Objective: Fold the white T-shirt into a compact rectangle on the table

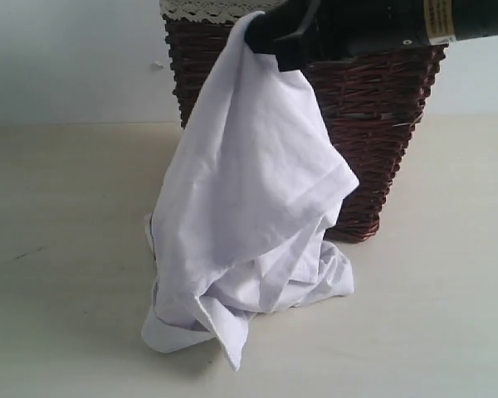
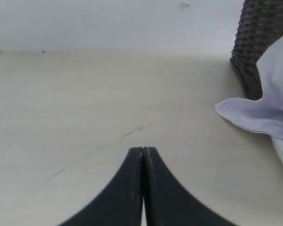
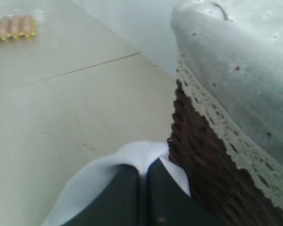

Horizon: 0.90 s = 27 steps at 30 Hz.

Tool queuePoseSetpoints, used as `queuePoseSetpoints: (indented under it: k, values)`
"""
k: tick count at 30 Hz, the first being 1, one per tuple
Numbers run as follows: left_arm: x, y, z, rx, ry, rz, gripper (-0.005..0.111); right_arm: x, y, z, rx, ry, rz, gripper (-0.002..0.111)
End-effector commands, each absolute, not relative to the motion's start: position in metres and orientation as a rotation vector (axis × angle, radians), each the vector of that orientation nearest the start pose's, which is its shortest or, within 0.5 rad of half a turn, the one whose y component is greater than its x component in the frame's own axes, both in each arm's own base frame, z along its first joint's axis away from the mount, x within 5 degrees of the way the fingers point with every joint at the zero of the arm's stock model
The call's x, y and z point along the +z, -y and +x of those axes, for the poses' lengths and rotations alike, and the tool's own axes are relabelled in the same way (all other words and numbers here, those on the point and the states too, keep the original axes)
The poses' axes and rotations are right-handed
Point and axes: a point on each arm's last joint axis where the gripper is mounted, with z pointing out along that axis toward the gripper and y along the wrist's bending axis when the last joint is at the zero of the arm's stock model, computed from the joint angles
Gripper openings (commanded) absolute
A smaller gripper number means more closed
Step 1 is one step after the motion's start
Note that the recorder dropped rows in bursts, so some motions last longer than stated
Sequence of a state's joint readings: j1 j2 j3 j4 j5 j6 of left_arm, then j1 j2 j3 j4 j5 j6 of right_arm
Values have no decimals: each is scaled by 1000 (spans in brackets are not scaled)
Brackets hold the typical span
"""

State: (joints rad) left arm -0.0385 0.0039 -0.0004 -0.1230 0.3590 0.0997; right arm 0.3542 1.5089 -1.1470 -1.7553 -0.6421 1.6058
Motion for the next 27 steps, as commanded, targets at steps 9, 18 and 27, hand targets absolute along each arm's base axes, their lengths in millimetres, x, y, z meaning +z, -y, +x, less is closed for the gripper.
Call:
queuePoseSetpoints:
  k: [9,18,27]
  values:
    - [182,6,53,-72,-1834,50,0,261,-116,312,103,-1993,-599,0]
    - [182,6,53,-72,-1834,50,0,271,-118,324,80,-1961,-574,0]
    - [182,6,53,-72,-1834,50,0,247,-151,317,474,-2036,-736,0]
